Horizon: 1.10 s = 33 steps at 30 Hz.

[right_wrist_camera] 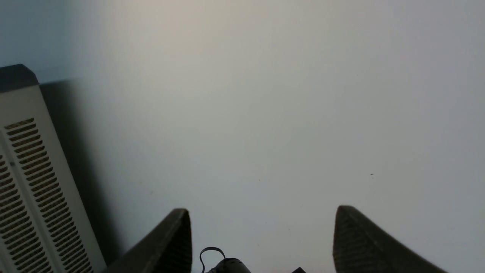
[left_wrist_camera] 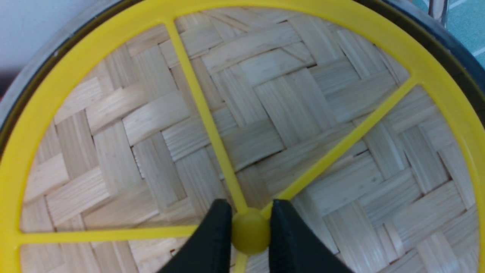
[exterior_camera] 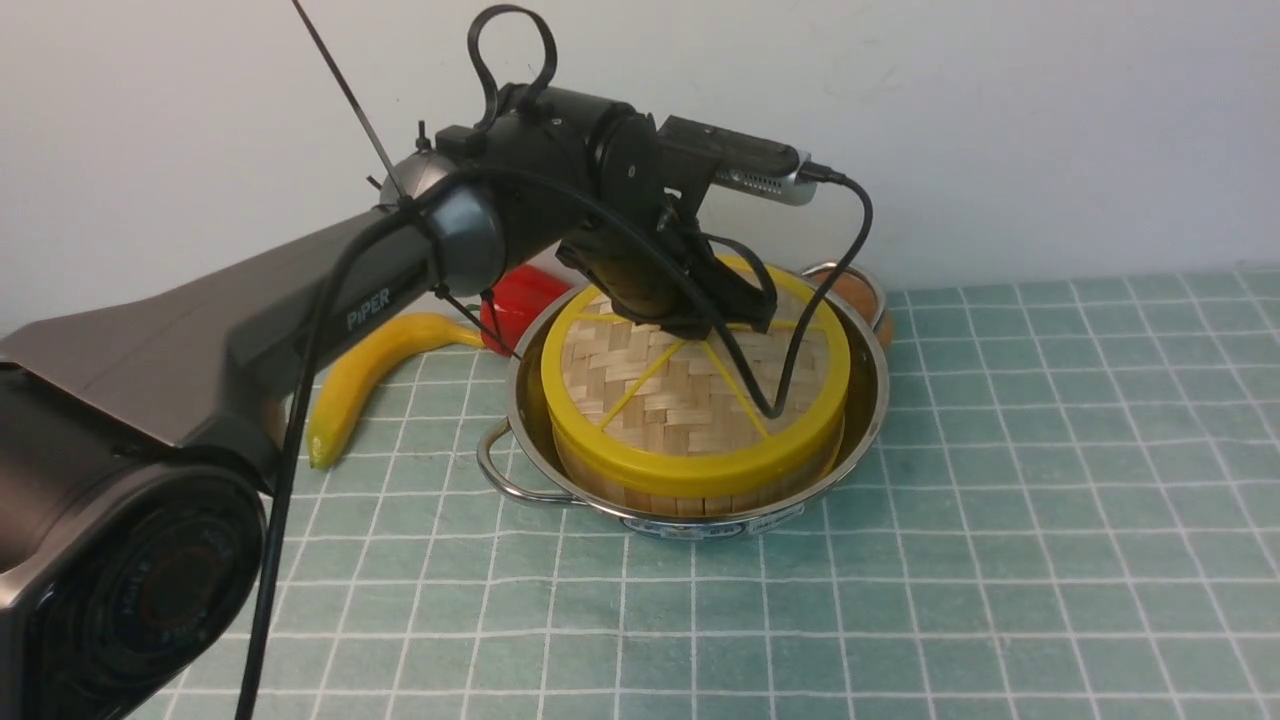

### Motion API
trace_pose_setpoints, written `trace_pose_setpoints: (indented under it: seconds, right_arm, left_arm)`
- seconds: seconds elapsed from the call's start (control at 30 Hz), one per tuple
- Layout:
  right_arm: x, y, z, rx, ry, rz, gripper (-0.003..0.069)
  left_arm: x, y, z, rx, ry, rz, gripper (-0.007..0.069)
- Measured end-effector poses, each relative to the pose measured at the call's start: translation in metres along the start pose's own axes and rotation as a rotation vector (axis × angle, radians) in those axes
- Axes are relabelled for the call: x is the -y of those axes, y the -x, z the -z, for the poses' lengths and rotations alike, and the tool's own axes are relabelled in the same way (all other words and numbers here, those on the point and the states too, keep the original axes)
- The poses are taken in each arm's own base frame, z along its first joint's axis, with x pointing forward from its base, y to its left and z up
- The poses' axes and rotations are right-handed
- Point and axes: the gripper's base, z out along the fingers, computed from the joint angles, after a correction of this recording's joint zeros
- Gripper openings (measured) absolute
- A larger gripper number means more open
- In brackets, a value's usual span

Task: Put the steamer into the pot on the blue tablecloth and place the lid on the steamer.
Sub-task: 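Place the yellow bamboo steamer lid onto the steamer in the pot with the left gripper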

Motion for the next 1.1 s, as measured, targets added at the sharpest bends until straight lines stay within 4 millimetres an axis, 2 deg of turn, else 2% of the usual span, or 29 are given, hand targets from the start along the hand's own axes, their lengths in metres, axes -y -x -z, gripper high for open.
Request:
trace_pose_setpoints:
  seconds: [0.5, 0.6, 0.8, 0.83, 0.87, 0.93, 1.0, 1.03, 1.1]
  right_arm:
    - [-0.003, -0.001, 0.0, -0.007, 0.036, -0.017, 0.0488]
    - [-0.004, -0.001, 0.0, -0.008, 0.039, -0.018, 0.0488]
    - [-0.004, -0.001, 0.0, -0.008, 0.04, -0.019, 0.0488]
    - [-0.004, -0.001, 0.0, -0.008, 0.04, -0.019, 0.0488]
    - [-0.004, -0.001, 0.0, -0.008, 0.04, -0.019, 0.0488]
    - [-0.004, -0.001, 0.0, -0.008, 0.04, -0.019, 0.0488]
    - [-0.004, -0.001, 0.0, -0.008, 0.04, -0.019, 0.0488]
    - [-0.004, -0.001, 0.0, -0.008, 0.04, -0.019, 0.0488]
    - [-0.004, -0.001, 0.0, -0.009, 0.042, -0.018, 0.0488]
  left_arm:
    - [0.0, 0.0, 0.0, 0.0, 0.007, 0.002, 0.0117]
    - [-0.001, 0.0, 0.0, 0.001, 0.011, -0.002, 0.0139]
    - [-0.005, 0.001, 0.0, 0.012, 0.063, -0.052, 0.0349]
    - [-0.006, 0.001, 0.0, 0.011, 0.076, -0.064, 0.0403]
    - [-0.006, 0.001, 0.0, 0.011, 0.077, -0.066, 0.0403]
    - [-0.007, 0.002, 0.004, 0.016, 0.092, -0.079, 0.0498]
    - [-0.008, 0.003, 0.008, 0.018, 0.098, -0.083, 0.0526]
    - [-0.009, 0.007, 0.018, 0.031, 0.106, -0.086, 0.0561]
    - [-0.01, 0.014, 0.039, 0.067, 0.115, -0.087, 0.0585]
